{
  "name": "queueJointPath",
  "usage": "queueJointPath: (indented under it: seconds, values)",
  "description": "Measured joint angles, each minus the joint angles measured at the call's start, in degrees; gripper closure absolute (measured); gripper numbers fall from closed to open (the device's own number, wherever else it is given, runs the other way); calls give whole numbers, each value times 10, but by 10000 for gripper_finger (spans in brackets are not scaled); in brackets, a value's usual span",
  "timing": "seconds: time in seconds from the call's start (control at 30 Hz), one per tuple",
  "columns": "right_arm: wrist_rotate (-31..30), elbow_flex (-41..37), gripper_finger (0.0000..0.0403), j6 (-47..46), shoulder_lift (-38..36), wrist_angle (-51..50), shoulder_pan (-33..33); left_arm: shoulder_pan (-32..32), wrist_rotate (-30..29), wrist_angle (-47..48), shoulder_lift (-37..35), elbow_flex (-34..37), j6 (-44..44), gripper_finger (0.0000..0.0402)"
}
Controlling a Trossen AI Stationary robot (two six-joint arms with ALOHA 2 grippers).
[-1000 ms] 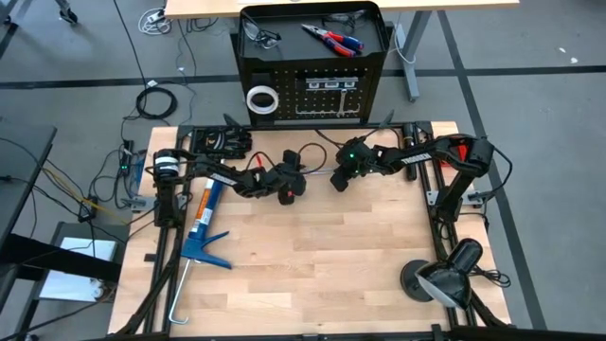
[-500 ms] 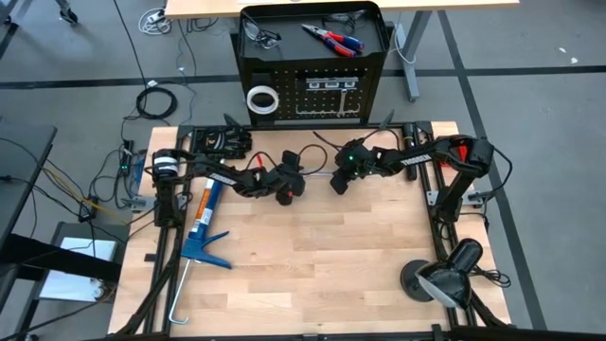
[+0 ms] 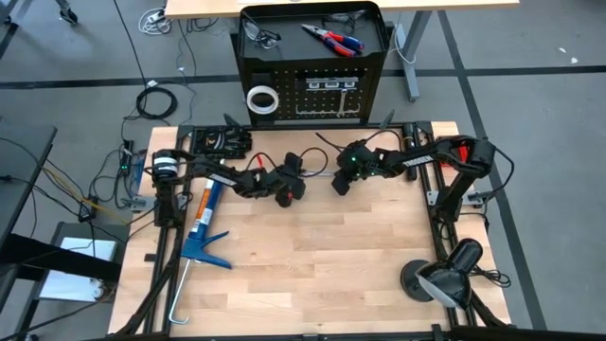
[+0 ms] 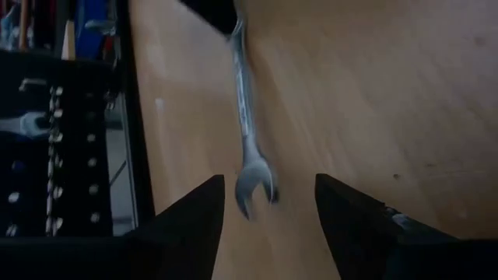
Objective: Hang tools onto peg board
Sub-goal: Hang the wrench on the peg board
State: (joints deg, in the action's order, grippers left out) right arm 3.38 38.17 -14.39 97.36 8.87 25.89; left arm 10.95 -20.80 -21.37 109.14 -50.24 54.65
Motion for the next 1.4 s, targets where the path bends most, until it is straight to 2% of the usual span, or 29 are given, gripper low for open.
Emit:
queueJointPath:
  seconds: [0.17,0.33,0.6,0.9,1.23,1.33,1.4]
  values:
    - [15,0,395,0,1,7,-3,14,21,-18,1,2,8,214]
    - [36,-1,395,1,2,19,-5,28,45,-18,1,2,14,247]
    - [56,-2,395,11,2,20,-6,32,44,-19,1,1,36,287]
    - [59,-1,394,30,2,17,-6,32,35,-21,2,1,62,391]
    - [59,-1,393,41,2,16,-6,25,-10,-46,3,2,80,401]
    - [59,-1,393,41,2,14,-6,19,-29,-41,3,2,48,401]
    - [59,0,394,41,1,10,-4,11,-65,-37,3,2,20,399]
